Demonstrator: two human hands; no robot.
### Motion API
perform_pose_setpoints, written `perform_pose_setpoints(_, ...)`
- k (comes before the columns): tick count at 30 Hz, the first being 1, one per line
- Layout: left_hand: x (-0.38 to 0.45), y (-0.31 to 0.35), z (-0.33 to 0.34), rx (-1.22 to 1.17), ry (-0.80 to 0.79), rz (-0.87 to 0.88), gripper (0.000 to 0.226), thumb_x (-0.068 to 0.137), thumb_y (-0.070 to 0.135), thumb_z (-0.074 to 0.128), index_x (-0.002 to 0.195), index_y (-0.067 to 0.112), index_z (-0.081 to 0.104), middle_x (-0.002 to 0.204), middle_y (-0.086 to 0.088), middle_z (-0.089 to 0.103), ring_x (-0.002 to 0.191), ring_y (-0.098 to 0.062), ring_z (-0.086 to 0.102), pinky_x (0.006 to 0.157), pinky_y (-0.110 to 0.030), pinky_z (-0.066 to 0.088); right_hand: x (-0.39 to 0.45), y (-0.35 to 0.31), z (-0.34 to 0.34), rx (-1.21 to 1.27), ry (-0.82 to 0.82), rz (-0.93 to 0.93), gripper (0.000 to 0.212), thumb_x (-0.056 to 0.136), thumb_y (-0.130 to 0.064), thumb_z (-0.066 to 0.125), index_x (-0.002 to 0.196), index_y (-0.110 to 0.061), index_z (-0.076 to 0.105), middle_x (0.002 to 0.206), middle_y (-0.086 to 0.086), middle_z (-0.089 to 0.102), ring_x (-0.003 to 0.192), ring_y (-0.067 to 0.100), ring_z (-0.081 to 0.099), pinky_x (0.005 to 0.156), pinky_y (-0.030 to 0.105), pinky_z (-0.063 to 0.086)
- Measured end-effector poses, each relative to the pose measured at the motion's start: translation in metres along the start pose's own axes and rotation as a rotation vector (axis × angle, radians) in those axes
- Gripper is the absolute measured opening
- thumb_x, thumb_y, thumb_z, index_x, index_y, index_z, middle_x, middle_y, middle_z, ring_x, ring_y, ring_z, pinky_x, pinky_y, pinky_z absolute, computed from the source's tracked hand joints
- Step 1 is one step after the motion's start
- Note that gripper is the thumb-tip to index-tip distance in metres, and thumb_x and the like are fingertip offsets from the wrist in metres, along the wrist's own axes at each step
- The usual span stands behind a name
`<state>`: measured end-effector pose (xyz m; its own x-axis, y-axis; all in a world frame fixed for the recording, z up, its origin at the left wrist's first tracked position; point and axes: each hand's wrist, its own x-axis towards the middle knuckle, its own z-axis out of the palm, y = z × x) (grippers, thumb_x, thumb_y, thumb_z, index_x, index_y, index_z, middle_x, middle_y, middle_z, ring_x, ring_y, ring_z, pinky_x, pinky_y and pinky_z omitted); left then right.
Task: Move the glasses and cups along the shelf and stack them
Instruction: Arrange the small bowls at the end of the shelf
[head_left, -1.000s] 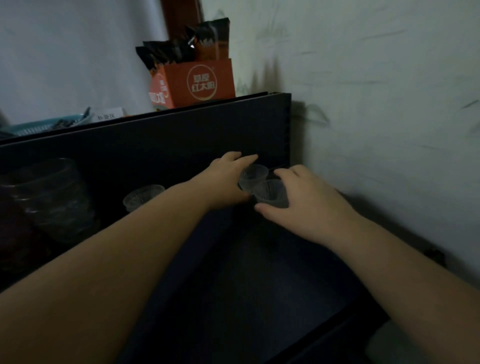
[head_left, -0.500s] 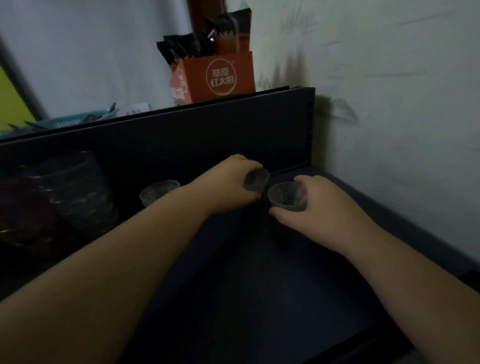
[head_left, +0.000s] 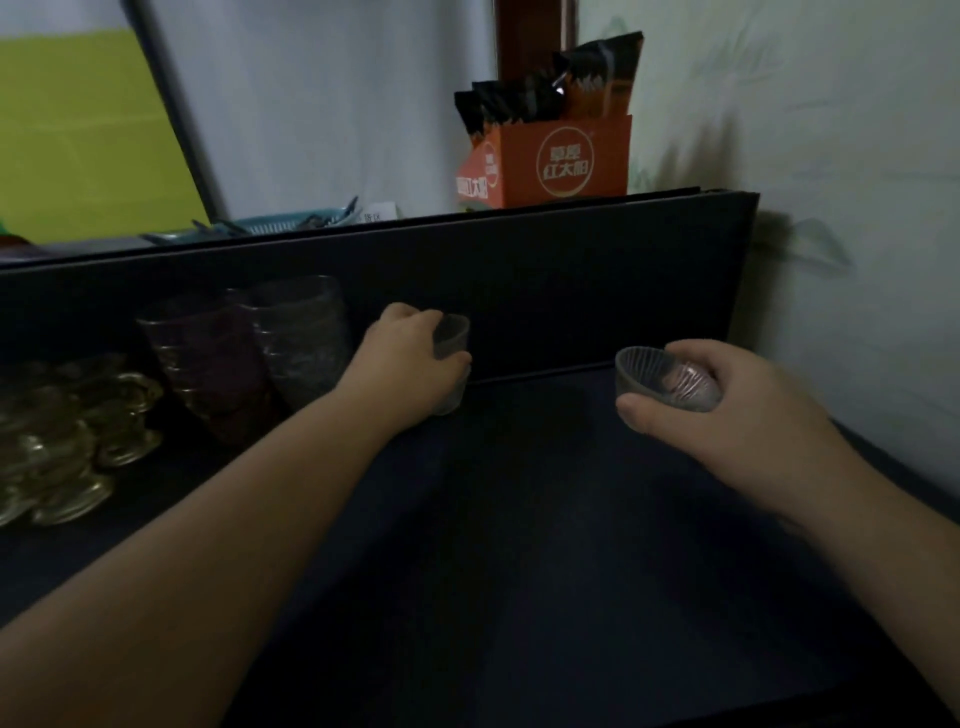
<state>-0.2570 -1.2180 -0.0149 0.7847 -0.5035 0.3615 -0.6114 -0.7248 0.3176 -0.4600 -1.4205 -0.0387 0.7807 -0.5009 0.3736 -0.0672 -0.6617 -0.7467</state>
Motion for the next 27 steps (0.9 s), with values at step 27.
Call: perform_pose_setpoints(27,-0.066,-0.024,-0.039,0.041,-0.026,0.037,0.087,0.086,0.049,0.061,0.153,0.016,0.018,0.153,-0.002,0.034,0.138,-0.014,0.032,0.102,-0.017,0.020,0.108,-0.096,0.137,-0.086,-0.270,-0.059,0.083,0.059,-0.055,0.088,0.125,-0.015,0.057,0.111,0.001,0.064,0.098,0.017,0.063,0.084,0.038,0.057)
